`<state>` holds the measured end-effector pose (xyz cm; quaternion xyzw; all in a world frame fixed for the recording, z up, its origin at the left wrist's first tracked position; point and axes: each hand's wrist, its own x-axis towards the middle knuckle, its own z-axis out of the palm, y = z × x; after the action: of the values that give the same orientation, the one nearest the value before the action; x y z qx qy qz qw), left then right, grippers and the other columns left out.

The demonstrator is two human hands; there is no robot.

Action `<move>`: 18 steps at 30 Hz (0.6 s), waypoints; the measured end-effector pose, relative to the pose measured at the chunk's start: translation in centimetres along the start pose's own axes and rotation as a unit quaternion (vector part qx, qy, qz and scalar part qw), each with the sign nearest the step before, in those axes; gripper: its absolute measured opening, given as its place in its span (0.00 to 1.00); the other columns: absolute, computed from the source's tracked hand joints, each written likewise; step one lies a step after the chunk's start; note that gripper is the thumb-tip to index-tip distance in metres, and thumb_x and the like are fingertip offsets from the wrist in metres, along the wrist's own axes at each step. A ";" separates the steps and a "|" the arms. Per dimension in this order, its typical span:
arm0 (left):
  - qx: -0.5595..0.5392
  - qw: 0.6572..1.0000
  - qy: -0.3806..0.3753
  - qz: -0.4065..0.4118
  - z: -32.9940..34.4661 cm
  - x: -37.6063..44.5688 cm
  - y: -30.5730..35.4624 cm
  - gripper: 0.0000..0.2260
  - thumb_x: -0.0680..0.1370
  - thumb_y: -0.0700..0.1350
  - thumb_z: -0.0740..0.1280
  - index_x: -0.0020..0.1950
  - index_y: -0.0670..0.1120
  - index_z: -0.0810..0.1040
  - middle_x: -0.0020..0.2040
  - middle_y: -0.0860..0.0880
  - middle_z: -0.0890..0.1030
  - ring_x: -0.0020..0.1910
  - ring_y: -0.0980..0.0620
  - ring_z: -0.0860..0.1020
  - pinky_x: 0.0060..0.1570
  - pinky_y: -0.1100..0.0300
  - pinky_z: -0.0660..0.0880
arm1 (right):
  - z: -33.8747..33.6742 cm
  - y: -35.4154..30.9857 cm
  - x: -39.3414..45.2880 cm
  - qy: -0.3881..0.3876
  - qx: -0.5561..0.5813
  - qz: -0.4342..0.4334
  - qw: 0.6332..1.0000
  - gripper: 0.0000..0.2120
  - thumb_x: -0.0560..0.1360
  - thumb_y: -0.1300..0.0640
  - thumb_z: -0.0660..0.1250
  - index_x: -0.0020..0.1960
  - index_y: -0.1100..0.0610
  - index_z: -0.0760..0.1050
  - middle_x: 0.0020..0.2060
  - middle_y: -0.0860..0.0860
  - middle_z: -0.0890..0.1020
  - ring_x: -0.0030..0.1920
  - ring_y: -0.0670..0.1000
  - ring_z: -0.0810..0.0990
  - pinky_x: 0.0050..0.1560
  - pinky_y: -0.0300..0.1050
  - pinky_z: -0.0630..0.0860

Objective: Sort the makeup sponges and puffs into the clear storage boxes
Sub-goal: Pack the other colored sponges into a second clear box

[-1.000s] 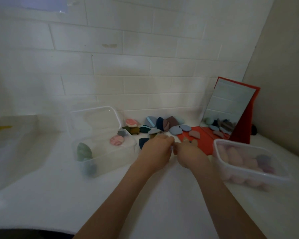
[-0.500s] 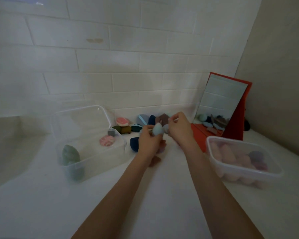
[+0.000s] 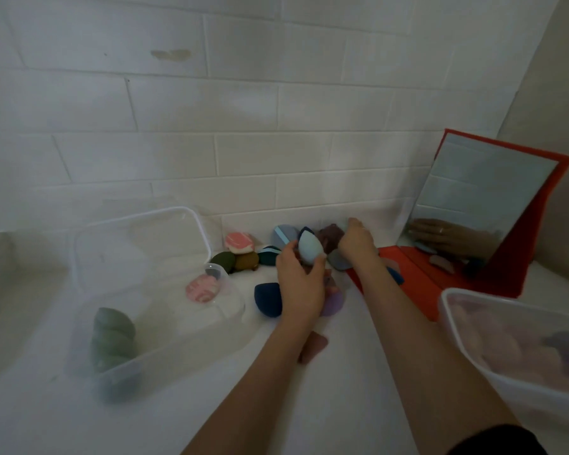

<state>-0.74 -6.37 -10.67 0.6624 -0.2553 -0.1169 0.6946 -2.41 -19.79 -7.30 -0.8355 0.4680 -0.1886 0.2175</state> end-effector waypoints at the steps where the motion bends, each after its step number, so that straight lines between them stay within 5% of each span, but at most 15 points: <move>1: 0.006 1.000 -0.001 0.003 0.0 -0.1 0.0 0.23 0.70 0.58 0.66 0.62 0.51 0.69 0.56 0.46 0.76 0.52 0.46 0.79 0.53 0.45 0.78 | 0.1 0.1 0.2 0.005 -0.015 0.010 1.000 0.20 0.77 0.67 0.57 0.68 0.65 0.63 0.66 0.64 0.69 0.66 0.63 0.68 0.64 0.54 0.67; 6: -0.028 0.999 -0.011 -0.016 -0.4 -0.7 1.0 0.19 0.73 0.55 0.68 0.60 0.48 0.71 0.53 0.46 0.79 0.47 0.50 0.81 0.47 0.49 0.81 | 0.3 0.3 0.1 0.072 -0.021 0.032 0.997 0.18 0.76 0.65 0.61 0.65 0.65 0.65 0.64 0.62 0.67 0.63 0.62 0.69 0.62 0.57 0.71; 9: -0.072 0.997 -0.010 -0.027 -0.5 -0.9 1.4 0.11 0.76 0.49 0.68 0.56 0.48 0.74 0.50 0.47 0.80 0.47 0.49 0.81 0.47 0.47 0.81 | -0.2 -0.1 -0.6 0.193 0.113 -0.013 0.975 0.22 0.74 0.63 0.65 0.64 0.62 0.61 0.58 0.62 0.73 0.54 0.61 0.76 0.52 0.57 0.77; 12: -0.163 0.984 -0.035 -0.057 -0.8 -1.1 2.6 0.03 0.75 0.48 0.67 0.46 0.50 0.75 0.47 0.46 0.79 0.49 0.44 0.80 0.50 0.44 0.79 | -1.9 -1.2 -1.9 0.246 0.241 -0.103 0.933 0.14 0.69 0.63 0.66 0.52 0.60 0.66 0.46 0.59 0.77 0.44 0.58 0.78 0.41 0.47 0.74; 16: -0.316 0.940 -0.052 -0.121 -1.2 -1.4 4.6 0.03 0.77 0.44 0.64 0.46 0.47 0.77 0.48 0.45 0.79 0.49 0.48 0.78 0.51 0.55 0.76 | -2.7 -2.3 -4.3 0.082 0.319 -0.126 0.936 0.06 0.66 0.56 0.63 0.39 0.55 0.77 0.37 0.52 0.80 0.41 0.51 0.77 0.43 0.42 0.72; 18: -0.348 0.924 -0.059 -0.143 -1.6 -1.8 5.2 0.06 0.78 0.45 0.64 0.50 0.45 0.77 0.49 0.44 0.79 0.49 0.49 0.77 0.51 0.57 0.75 | -2.6 -2.6 -5.6 -0.007 0.340 -0.117 0.933 0.08 0.69 0.62 0.64 0.34 0.53 0.77 0.32 0.51 0.79 0.40 0.51 0.77 0.43 0.44 0.73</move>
<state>-2.39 -3.59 -5.94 0.4002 -0.1413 -0.3357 0.8410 -4.65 -14.21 -4.36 -0.7615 0.2738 -0.3549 0.4682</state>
